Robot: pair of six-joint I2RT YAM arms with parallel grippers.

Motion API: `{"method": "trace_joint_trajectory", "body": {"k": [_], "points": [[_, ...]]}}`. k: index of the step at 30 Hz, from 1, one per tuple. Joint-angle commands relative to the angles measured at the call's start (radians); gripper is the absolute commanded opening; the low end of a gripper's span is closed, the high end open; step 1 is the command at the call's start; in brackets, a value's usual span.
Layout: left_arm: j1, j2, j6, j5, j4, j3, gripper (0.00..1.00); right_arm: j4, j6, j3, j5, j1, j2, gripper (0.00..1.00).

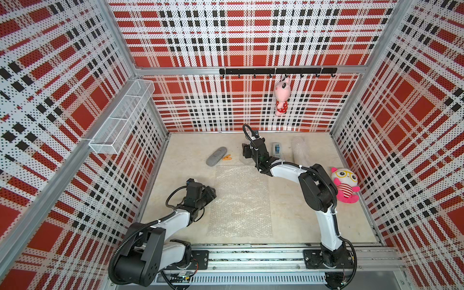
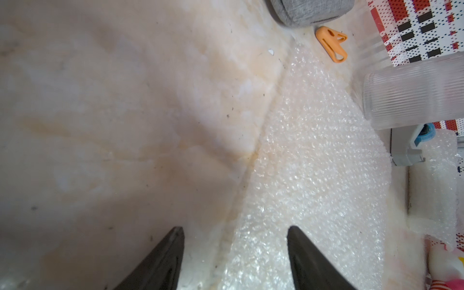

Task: Wrap vases in bubble wrap
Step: Pick up the vase from the center of the board, then place the vase in bubble wrap.

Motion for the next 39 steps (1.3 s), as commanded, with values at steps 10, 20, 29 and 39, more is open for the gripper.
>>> {"method": "trace_joint_trajectory", "body": {"k": [10,20,29,39], "points": [[0.013,0.076,0.02,0.066,0.047,0.036,0.69,0.307,0.798,-0.385,-0.078,-0.05,-0.398,0.21],[0.066,0.056,0.03,0.046,-0.031,0.064,0.69,0.457,1.259,-0.746,0.098,0.143,-0.531,0.18],[0.137,0.006,0.002,0.019,-0.085,0.103,0.69,0.643,1.535,-0.883,0.223,0.331,-0.462,0.19],[0.119,0.0,0.01,0.02,-0.127,0.107,0.68,0.754,1.724,-0.93,0.304,0.442,-0.332,0.19]]}}
